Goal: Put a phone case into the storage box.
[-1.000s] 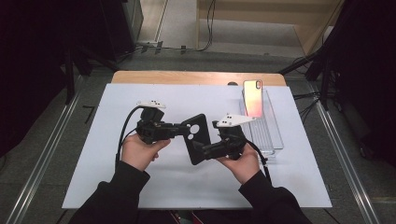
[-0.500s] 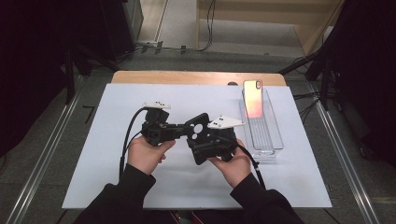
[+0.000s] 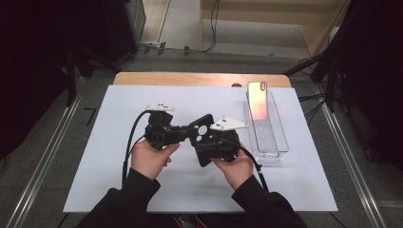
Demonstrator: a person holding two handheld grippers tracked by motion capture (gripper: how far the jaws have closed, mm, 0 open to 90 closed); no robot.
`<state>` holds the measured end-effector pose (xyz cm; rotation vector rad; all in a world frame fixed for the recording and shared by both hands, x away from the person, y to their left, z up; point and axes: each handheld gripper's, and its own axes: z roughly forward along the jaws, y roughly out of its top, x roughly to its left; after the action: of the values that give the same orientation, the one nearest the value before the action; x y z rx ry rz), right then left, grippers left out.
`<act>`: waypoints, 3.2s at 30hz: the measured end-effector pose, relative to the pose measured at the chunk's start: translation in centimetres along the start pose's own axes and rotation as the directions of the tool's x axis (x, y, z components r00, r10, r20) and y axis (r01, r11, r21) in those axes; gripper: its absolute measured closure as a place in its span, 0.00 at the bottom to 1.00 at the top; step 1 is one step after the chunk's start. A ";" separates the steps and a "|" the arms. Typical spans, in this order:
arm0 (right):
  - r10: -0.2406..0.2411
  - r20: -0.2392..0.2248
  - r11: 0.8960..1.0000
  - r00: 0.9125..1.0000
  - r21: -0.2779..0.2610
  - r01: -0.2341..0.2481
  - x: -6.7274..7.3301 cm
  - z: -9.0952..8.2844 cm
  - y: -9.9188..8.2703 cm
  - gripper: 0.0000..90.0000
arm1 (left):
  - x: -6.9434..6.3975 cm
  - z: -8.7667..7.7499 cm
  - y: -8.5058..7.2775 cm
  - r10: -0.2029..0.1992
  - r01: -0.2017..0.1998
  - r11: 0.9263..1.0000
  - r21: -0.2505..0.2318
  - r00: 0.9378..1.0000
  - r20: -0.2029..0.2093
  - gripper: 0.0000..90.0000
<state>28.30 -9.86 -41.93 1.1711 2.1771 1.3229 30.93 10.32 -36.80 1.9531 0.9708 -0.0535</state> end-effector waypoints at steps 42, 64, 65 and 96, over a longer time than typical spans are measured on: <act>-0.050 -0.340 0.997 0.939 0.035 0.065 -7.8 -5.9 1.7 0.14 | 4.6 -2.2 -5.1 0.231 -0.248 0.965 0.083 0.956 0.181 0.35; 0.078 -0.138 0.996 0.987 -0.027 -0.082 -12.7 -9.6 3.0 0.14 | 6.1 -2.5 -8.5 0.189 -0.207 0.974 0.094 0.966 0.177 0.35; 0.088 -0.120 0.995 0.989 -0.032 -0.093 -13.1 -9.7 3.0 0.14 | 6.2 -2.6 -8.5 0.188 -0.207 0.974 0.096 0.966 0.177 0.35; 0.282 0.363 0.959 0.888 -0.139 -0.248 -19.9 -4.3 0.9 0.14 | 6.2 -3.2 -8.7 0.179 -0.190 0.980 0.053 0.971 0.161 0.35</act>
<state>37.99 -27.83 -41.45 1.5836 1.7115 1.1583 28.55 18.78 -43.65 2.0608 0.6903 -0.1325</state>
